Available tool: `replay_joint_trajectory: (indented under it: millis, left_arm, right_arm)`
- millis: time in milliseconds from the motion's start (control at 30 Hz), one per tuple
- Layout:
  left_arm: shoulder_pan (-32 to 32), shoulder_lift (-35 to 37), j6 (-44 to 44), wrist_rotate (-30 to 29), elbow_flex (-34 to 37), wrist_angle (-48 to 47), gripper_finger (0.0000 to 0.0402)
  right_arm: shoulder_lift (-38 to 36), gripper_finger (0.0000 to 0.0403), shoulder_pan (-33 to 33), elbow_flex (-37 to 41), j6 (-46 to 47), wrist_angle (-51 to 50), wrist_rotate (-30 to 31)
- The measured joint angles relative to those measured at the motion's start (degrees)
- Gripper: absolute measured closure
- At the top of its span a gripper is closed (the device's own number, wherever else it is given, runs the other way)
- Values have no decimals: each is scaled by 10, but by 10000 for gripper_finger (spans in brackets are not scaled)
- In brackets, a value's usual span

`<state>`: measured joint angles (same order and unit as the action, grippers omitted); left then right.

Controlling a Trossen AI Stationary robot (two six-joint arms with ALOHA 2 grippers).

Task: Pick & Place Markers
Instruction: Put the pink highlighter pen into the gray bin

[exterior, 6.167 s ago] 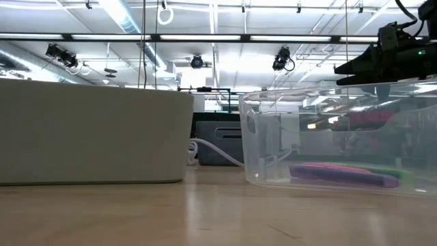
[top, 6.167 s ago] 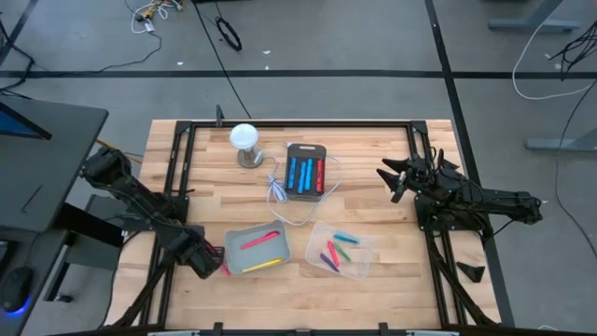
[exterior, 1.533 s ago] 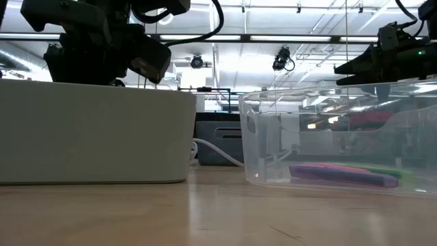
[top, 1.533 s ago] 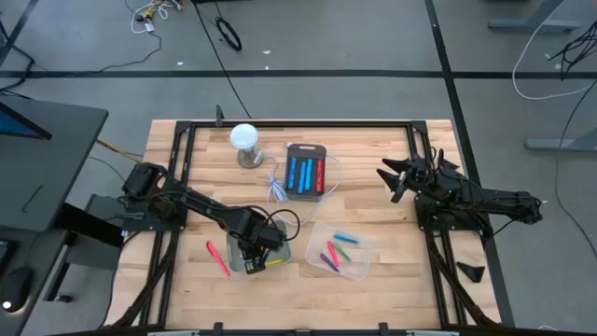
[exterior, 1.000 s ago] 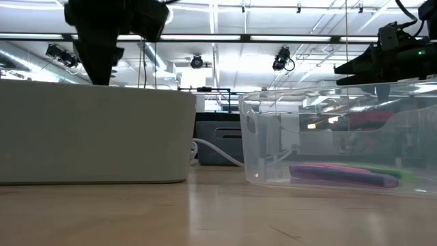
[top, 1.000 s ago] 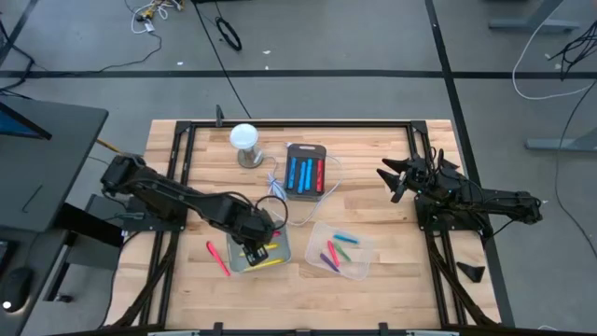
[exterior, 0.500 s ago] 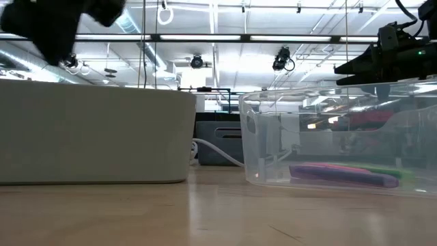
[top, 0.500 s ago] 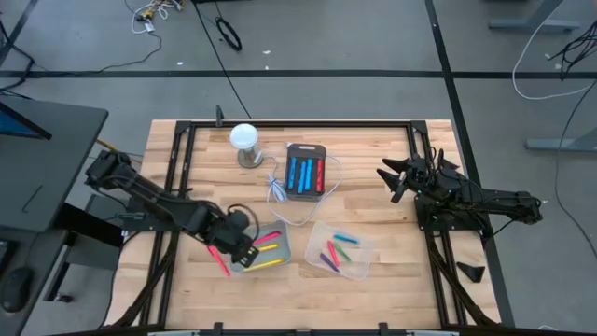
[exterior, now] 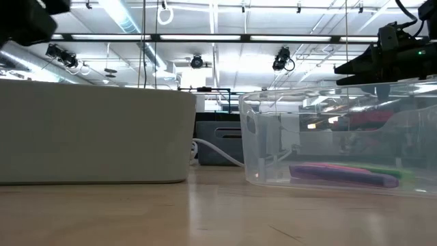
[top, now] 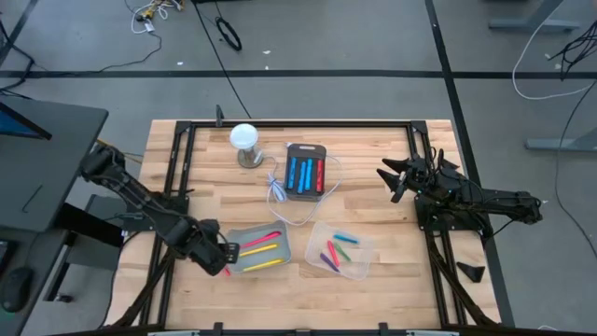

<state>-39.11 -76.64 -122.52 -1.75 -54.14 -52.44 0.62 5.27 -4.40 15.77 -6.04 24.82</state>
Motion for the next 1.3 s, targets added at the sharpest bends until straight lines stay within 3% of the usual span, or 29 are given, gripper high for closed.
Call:
replay_joint_trajectory:
  millis: [300,867,1300]
  left_arm:
    - [-42,7,-65,5,38,40,248]
    - [-39,6,-166,-6,158,209,248]
    - [-38,5,-191,-21,211,229,248]
  right_arm:
    - [0,172,0,0,0,0,0]
    - [0,172,0,0,0,0,0]
    - [0,172,0,0,0,0,0]
